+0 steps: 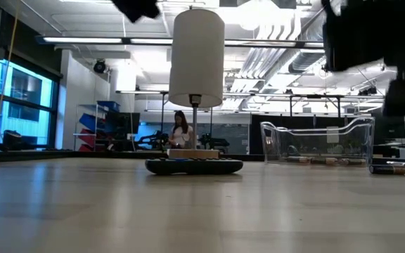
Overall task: Sort batteries
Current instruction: Put the silver battery into the bottom transparent bin
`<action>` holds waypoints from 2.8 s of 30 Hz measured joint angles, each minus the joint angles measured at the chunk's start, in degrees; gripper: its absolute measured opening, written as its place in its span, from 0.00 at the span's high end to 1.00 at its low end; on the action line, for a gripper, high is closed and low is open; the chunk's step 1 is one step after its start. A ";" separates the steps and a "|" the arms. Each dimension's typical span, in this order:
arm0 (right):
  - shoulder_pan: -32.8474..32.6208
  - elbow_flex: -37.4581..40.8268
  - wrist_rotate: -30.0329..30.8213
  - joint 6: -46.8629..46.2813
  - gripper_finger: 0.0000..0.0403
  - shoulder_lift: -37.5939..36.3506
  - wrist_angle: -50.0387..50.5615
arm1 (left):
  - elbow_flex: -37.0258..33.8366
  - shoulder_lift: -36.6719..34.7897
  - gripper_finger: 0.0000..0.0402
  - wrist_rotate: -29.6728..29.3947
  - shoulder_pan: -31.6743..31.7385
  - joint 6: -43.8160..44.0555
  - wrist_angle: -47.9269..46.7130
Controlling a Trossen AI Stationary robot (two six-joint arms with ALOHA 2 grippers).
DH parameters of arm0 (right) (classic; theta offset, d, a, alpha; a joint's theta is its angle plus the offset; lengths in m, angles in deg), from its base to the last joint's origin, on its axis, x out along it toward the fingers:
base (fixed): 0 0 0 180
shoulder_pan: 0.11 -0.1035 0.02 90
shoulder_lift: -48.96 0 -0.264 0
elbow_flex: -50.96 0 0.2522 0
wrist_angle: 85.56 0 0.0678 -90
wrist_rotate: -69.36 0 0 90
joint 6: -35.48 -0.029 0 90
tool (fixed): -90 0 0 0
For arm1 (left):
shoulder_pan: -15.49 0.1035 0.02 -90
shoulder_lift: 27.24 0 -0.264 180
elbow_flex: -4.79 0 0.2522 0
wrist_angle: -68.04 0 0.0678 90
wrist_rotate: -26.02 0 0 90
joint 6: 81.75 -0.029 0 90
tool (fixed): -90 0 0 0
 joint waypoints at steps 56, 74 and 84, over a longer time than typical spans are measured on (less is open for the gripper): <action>-2.92 -5.43 2.35 -0.55 1.00 12.66 -12.03 | 22.36 36.31 0.68 10.79 -0.78 -30.22 9.07; -0.51 -11.75 12.65 6.47 1.00 5.61 4.09 | 15.74 36.42 0.68 11.13 0.66 -23.16 7.98; -5.37 -11.97 26.45 -4.74 1.00 -4.78 10.38 | 12.04 35.29 0.68 7.76 5.13 -14.72 18.68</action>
